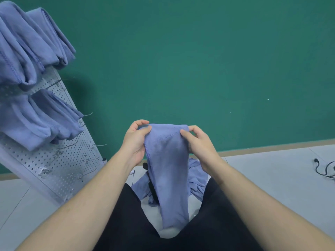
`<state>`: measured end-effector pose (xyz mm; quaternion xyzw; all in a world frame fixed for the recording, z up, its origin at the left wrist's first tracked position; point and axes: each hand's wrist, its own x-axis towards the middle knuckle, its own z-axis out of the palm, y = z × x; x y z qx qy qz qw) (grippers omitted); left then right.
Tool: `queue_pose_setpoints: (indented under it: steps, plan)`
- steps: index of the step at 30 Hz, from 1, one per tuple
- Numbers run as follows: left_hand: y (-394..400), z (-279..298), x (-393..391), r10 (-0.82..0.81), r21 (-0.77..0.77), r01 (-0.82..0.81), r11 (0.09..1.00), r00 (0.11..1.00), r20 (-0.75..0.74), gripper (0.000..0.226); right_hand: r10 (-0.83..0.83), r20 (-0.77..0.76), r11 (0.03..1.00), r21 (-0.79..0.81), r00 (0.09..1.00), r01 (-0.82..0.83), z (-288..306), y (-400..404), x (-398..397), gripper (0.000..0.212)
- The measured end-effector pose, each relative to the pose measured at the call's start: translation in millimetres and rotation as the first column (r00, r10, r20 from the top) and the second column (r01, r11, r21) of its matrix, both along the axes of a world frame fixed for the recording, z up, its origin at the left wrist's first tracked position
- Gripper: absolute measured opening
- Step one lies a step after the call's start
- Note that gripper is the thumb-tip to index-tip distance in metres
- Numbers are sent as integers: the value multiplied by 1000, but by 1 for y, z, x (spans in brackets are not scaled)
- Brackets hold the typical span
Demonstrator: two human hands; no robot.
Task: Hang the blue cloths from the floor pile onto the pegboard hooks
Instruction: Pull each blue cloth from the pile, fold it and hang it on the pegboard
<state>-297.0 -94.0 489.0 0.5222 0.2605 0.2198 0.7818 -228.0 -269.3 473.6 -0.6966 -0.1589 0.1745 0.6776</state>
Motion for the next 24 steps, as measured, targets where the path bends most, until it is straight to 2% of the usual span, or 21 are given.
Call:
queue_pose_setpoints:
  steps: [3,8,10,12,14,17,19,21,24]
  plan:
    - [-10,-10,-5,-56,-15,56,998,998,12,21,-10,-21,1000,4,1000,10,4,5,-2,16]
    - [-36,-32,-16,-265,44,261,964,953,150,60,-7,-135,993,116,991,23,21,12,7,13]
    - [-46,-38,-14,-297,115,282,953,943,149,65,-17,-182,991,124,983,40,27,12,12,14]
    - [-51,-36,-8,-235,187,208,960,963,132,59,-40,-207,993,103,978,62,29,8,18,18]
    - [-50,-29,-2,-163,180,138,974,978,133,53,-40,-201,996,72,979,56,29,3,20,34]
    - [-43,-19,4,-126,140,108,984,983,130,49,71,-162,997,2,984,-72,19,-6,16,49]
    - [-38,-14,6,-118,120,102,987,983,137,49,189,-146,976,-84,971,-203,6,-10,7,47]
    - [-31,-10,8,-75,109,61,992,990,122,47,242,-161,958,-119,957,-262,-6,-10,-1,43]
    - [-19,-7,7,-3,92,-5,996,996,84,47,148,-152,986,-60,977,-159,-13,-9,-4,18]
